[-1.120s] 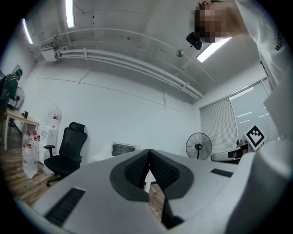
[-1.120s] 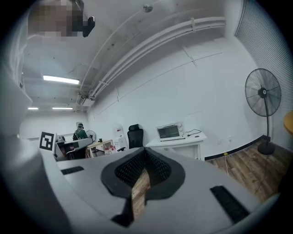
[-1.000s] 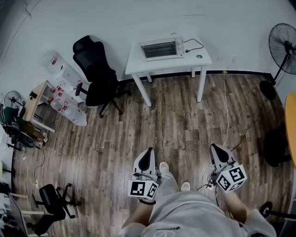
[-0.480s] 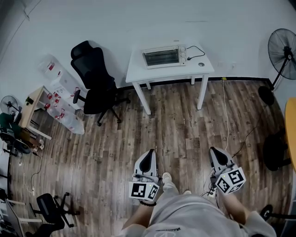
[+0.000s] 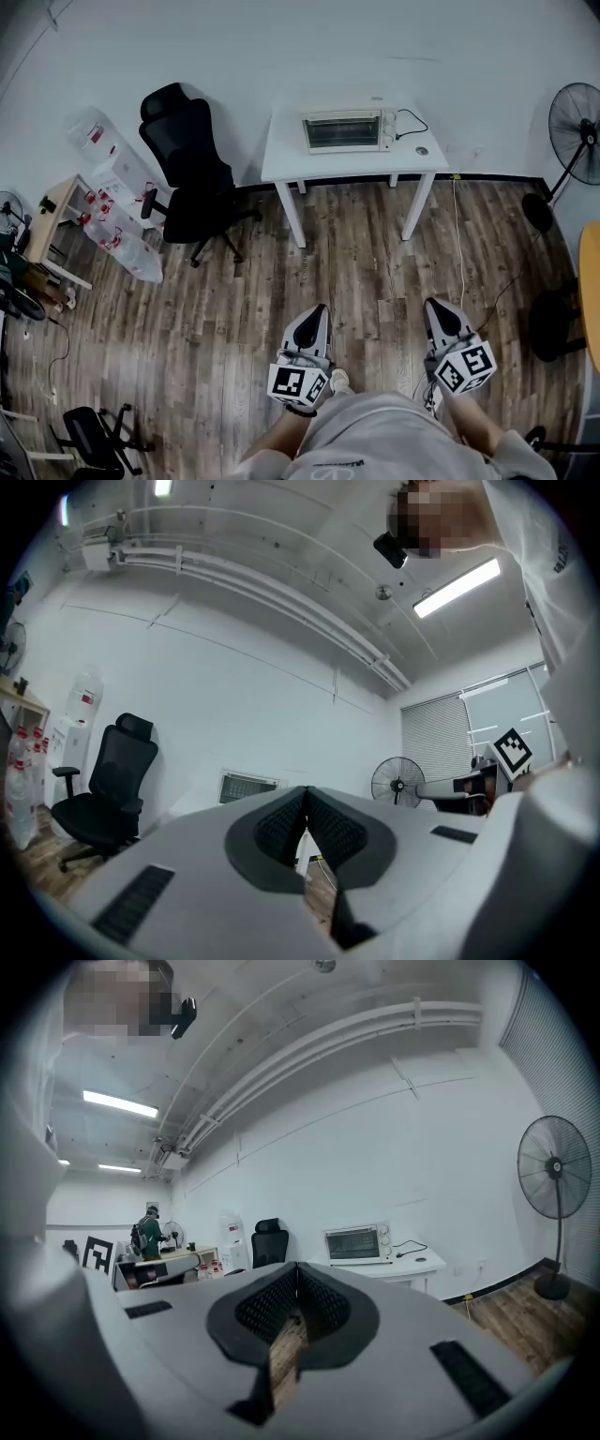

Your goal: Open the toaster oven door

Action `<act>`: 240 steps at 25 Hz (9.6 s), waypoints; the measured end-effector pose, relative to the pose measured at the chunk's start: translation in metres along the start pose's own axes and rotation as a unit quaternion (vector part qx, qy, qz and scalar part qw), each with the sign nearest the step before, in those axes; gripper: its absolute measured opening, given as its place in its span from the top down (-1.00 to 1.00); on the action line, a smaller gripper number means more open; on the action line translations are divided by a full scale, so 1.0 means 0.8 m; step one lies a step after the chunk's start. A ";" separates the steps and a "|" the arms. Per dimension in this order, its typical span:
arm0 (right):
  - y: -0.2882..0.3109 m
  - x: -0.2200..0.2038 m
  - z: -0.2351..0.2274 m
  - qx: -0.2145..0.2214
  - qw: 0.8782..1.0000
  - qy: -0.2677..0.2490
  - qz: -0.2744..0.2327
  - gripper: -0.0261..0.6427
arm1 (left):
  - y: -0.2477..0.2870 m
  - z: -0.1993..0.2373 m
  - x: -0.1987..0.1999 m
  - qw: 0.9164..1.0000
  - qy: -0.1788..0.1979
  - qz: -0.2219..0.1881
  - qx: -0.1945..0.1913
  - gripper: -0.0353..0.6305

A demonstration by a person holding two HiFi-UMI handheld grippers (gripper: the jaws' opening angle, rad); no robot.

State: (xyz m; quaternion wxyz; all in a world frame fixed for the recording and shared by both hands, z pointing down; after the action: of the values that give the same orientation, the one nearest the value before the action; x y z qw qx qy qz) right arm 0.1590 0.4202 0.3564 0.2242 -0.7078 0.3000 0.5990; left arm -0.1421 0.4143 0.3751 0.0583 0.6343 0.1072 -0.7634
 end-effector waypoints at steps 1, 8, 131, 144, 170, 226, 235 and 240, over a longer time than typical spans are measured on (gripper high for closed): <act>0.012 0.002 0.001 0.000 1.000 -0.002 0.000 0.87 | 0.007 0.009 0.000 1.000 -0.002 0.001 -0.002 0.88; 0.076 0.004 0.004 -0.005 1.000 -0.006 0.004 0.87 | 0.055 0.058 0.001 1.000 -0.010 0.000 -0.019 0.88; 0.747 0.111 -0.593 0.139 0.982 -0.061 0.115 0.87 | 0.960 0.152 -0.195 0.776 -0.630 0.019 0.017 0.57; 0.726 0.106 -0.579 0.125 0.984 -0.052 0.115 0.87 | 0.923 0.150 -0.199 0.785 -0.617 0.049 0.022 0.59; 0.678 0.031 -0.516 0.089 0.986 0.010 0.142 0.87 | 0.822 0.155 -0.247 0.790 -0.598 0.134 0.005 0.60; 0.651 -0.214 -0.488 0.064 0.953 0.165 0.245 0.87 | 0.738 0.182 -0.426 0.795 -0.554 0.244 0.048 0.65; 0.655 -0.261 -0.491 0.079 0.954 0.165 0.238 0.87 | 0.740 0.190 -0.462 0.793 -0.557 0.243 0.040 0.65; 0.660 -0.272 -0.488 0.094 0.951 0.170 0.240 0.87 | 0.743 0.194 -0.474 0.795 -0.554 0.243 0.042 0.65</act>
State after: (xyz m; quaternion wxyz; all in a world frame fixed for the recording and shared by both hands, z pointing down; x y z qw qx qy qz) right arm 0.0488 -0.1898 0.6633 0.0847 -0.6820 0.5494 0.4752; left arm -0.0852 -0.2168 0.7202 0.2644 0.1098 -0.1330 -0.9489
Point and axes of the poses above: the fingertips, and each gripper's own axes: y forward along the fingers, z to its left, x out of its top, the point moved 9 cm from there along -y, backward along the fingers, and after that the axes turned 15 degrees about x, right-handed, at the moved point
